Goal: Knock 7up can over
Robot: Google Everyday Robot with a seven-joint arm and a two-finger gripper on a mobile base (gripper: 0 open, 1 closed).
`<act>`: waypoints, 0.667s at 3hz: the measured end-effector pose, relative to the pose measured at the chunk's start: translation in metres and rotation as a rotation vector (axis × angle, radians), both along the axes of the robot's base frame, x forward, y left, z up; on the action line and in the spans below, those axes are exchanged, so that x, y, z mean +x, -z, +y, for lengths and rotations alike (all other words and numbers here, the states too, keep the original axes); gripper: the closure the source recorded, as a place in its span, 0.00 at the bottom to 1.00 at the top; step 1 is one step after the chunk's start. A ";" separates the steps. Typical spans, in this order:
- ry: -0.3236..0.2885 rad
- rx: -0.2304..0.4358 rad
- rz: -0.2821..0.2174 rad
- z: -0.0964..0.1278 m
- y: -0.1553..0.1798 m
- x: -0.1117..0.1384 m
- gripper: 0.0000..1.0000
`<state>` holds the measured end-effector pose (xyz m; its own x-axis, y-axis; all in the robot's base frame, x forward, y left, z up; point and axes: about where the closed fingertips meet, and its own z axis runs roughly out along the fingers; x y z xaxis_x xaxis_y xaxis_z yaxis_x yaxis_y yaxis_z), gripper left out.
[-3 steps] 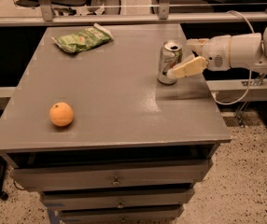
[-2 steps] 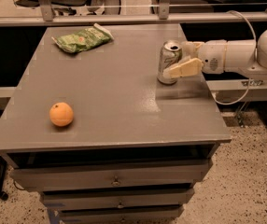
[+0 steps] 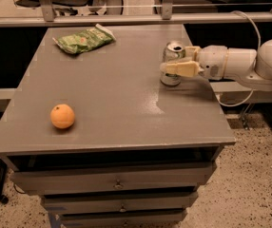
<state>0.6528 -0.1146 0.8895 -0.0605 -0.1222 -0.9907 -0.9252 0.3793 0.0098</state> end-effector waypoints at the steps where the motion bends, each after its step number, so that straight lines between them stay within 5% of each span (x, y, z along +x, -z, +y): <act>1: -0.025 0.010 -0.032 0.005 -0.005 -0.002 0.65; 2: -0.069 -0.060 -0.065 0.014 -0.017 0.001 0.88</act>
Offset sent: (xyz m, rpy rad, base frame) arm 0.0081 0.0177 0.0317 -0.1864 -0.1122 0.1263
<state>0.6537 -0.1009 0.9065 0.0143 -0.1826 -0.9831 -0.9471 0.3127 -0.0719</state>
